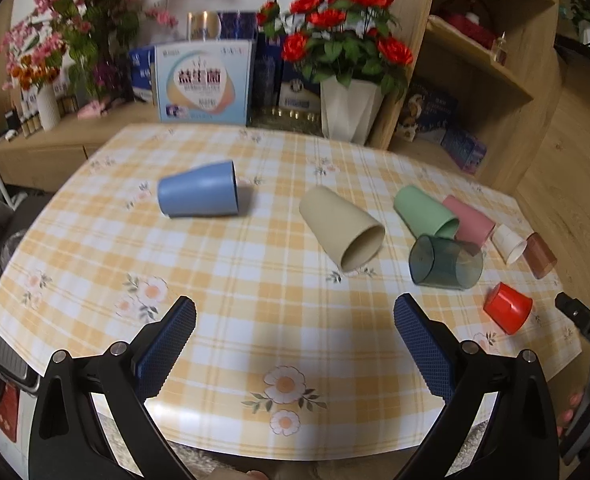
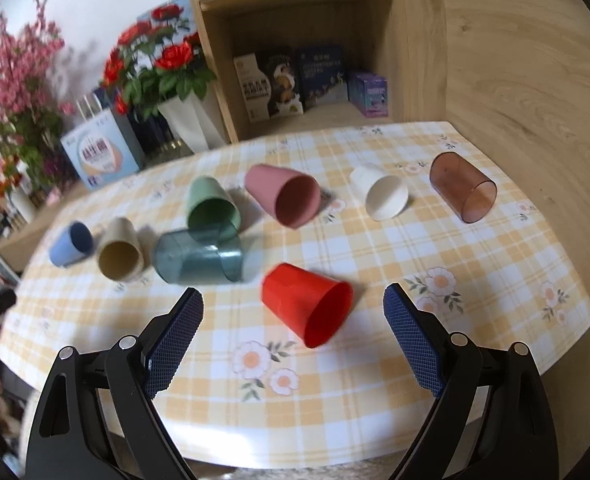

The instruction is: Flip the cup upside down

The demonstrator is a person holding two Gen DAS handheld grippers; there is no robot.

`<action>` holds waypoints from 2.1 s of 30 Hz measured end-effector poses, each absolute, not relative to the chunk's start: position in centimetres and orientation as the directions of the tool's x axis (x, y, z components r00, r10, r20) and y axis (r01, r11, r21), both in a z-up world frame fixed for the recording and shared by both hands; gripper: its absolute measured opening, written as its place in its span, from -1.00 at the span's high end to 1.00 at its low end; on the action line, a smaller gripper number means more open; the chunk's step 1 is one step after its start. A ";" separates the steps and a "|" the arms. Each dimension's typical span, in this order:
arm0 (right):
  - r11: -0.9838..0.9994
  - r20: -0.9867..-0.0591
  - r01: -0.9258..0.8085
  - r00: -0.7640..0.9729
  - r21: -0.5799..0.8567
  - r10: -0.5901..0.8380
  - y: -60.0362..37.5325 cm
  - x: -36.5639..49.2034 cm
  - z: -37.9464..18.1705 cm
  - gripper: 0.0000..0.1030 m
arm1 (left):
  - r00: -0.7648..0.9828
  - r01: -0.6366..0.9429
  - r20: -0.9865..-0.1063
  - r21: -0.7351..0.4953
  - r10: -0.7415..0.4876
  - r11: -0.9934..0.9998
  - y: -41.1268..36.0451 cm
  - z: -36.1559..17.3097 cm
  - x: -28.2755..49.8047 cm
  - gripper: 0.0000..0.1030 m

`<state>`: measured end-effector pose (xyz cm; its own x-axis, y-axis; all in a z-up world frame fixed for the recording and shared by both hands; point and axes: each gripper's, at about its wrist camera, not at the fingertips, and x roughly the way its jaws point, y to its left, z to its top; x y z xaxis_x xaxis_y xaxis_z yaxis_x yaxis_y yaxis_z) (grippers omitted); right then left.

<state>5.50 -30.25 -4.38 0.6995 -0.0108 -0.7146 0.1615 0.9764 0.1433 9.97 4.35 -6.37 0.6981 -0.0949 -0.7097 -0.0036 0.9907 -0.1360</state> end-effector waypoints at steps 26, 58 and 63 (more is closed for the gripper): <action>0.975 -0.772 0.179 0.636 0.130 -0.014 -32.2 8.5 -8.5 -0.72 | 0.402 -0.317 -0.840 -0.501 -0.364 0.805 1.7 -14.3 31.5 -0.36; 0.970 -0.778 0.171 0.628 0.170 0.026 -30.9 8.0 -8.5 -0.72 | 0.371 -0.114 -0.839 -0.467 -0.398 0.877 1.5 -13.0 21.0 -0.25; 0.967 -0.777 0.178 0.629 0.180 0.029 -30.8 7.2 -8.1 -0.72 | 0.304 -0.056 -0.833 -0.499 -0.461 0.865 -1.2 -14.2 16.9 -0.25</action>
<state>7.19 -30.76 -8.11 0.6287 0.0294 -0.7771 0.1778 0.9674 0.1805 16.89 -1.22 -14.18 0.3043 -0.4614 -0.8334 -0.0558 0.8648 -0.4991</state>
